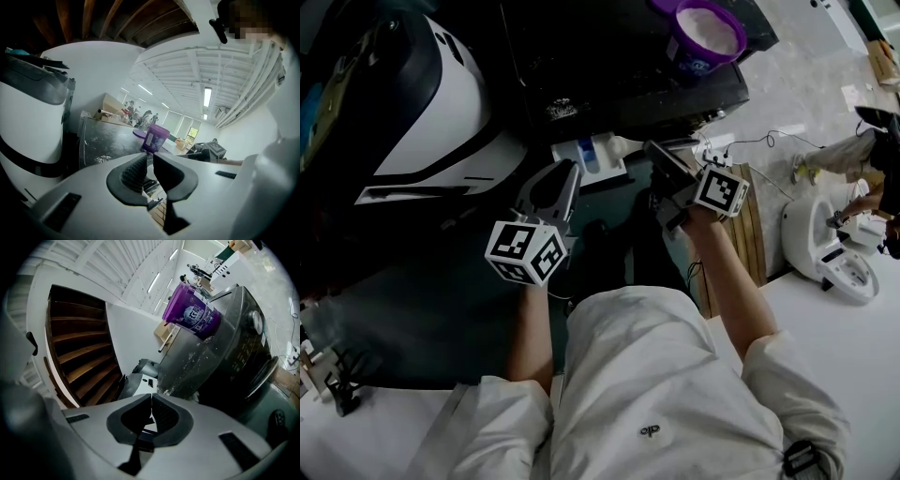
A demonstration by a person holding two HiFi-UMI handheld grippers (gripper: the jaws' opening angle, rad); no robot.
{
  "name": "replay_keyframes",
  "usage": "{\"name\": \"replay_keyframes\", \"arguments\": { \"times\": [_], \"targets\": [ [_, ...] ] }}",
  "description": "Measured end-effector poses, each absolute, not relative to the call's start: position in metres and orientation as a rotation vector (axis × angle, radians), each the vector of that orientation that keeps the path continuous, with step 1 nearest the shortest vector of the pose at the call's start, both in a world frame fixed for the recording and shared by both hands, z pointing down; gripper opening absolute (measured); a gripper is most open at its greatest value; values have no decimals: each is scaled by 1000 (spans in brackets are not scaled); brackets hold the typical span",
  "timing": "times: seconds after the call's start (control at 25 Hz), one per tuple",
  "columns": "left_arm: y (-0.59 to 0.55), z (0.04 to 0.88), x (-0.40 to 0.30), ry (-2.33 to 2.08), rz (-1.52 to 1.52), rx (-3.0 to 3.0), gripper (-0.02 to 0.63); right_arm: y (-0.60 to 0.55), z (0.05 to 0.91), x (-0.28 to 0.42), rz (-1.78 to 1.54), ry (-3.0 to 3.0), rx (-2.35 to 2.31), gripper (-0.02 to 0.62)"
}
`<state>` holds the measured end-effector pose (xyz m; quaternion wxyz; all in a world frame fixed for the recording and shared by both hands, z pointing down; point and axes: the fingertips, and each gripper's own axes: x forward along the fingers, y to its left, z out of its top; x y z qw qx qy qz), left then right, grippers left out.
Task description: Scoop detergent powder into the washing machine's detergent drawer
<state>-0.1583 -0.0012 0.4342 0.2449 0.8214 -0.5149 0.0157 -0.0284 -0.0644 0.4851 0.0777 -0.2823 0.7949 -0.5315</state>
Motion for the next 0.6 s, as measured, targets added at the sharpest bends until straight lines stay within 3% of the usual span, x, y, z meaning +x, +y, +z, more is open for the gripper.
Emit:
{"name": "replay_keyframes", "arguments": {
  "times": [0.6],
  "targets": [
    [1,454,-155,-1378,63,2221,55,-69,535,-37,-1466,2632,-882,9]
  ]
}}
